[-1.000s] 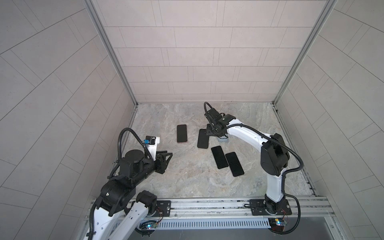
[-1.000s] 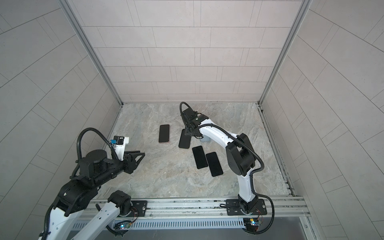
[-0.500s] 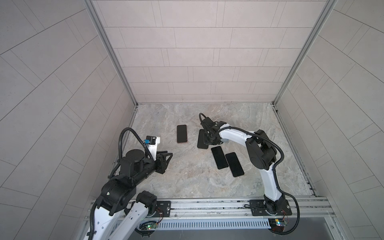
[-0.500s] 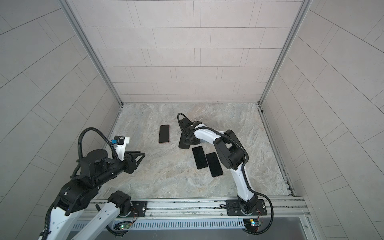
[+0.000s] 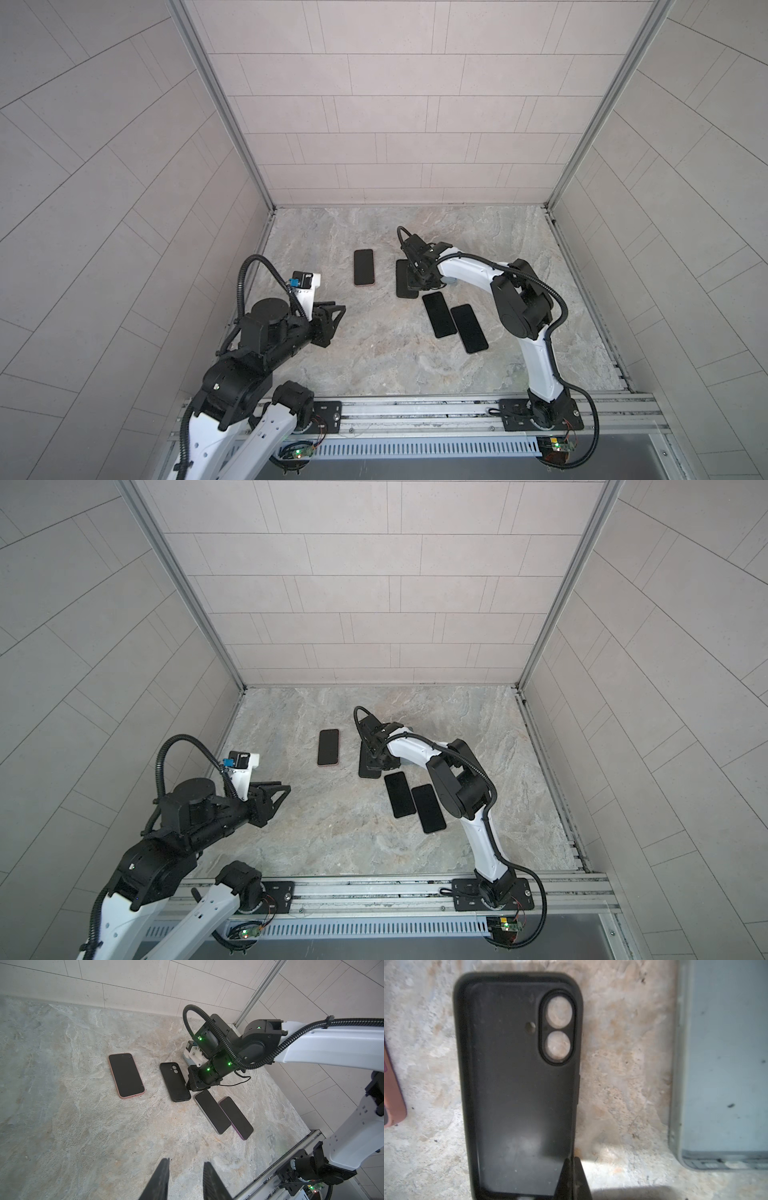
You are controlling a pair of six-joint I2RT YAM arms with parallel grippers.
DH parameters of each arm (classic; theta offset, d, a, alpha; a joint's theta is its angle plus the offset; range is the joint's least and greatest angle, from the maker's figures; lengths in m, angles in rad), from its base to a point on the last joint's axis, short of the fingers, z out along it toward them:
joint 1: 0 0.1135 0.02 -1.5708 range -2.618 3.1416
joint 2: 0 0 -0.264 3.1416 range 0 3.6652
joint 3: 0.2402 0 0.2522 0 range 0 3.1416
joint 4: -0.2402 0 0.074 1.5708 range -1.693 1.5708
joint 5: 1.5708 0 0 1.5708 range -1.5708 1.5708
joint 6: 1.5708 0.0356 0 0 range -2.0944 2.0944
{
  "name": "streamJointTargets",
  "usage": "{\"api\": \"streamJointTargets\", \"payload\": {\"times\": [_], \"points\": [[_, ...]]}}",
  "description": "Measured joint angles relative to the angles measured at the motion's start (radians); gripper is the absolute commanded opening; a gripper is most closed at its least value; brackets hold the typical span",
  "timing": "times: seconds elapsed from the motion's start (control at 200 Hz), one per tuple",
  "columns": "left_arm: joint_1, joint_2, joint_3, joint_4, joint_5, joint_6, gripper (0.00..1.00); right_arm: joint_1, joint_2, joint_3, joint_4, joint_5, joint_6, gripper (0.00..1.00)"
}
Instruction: Put the phone into the phone case
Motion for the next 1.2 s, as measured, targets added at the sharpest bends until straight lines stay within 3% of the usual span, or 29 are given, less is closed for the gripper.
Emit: {"api": "streamJointTargets", "payload": {"times": [0.095, 0.455, 0.841, 1.001, 1.026, 1.061, 1.091, 1.121, 1.201], "points": [[0.0, 0.0, 0.0, 0.0, 0.0, 0.0, 0.32, 0.003, 0.0, -0.01, -0.001, -0.006, -0.015, 0.15], [0.0, 0.0, 0.0, 0.0, 0.0, 0.0, 0.32, 0.074, -0.047, -0.09, 0.011, -0.008, -0.045, 0.03], [0.004, 0.0, -0.001, 0.0, 0.0, 0.0, 0.32, 0.391, -0.233, -0.268, 0.008, 0.007, -0.246, 0.03], [0.005, 0.008, -0.001, 0.001, 0.004, 0.0, 0.32, 0.421, -0.293, -0.377, 0.019, -0.002, -0.299, 0.02], [0.006, 0.009, -0.001, 0.001, 0.005, 0.0, 0.32, 0.42, -0.3, -0.399, 0.023, -0.006, -0.303, 0.05], [0.008, 0.012, -0.001, 0.001, 0.005, 0.0, 0.32, 0.418, -0.307, -0.423, 0.025, -0.011, -0.308, 0.23], [0.008, 0.014, -0.001, 0.001, 0.005, 0.0, 0.32, 0.417, -0.312, -0.442, 0.027, -0.014, -0.31, 0.46], [0.008, 0.015, -0.001, 0.001, 0.005, 0.0, 0.32, 0.416, -0.316, -0.457, 0.029, -0.017, -0.314, 0.61], [0.009, 0.016, -0.003, 0.003, 0.006, 0.0, 0.32, 0.415, -0.325, -0.481, 0.034, -0.019, -0.317, 0.8]]}}
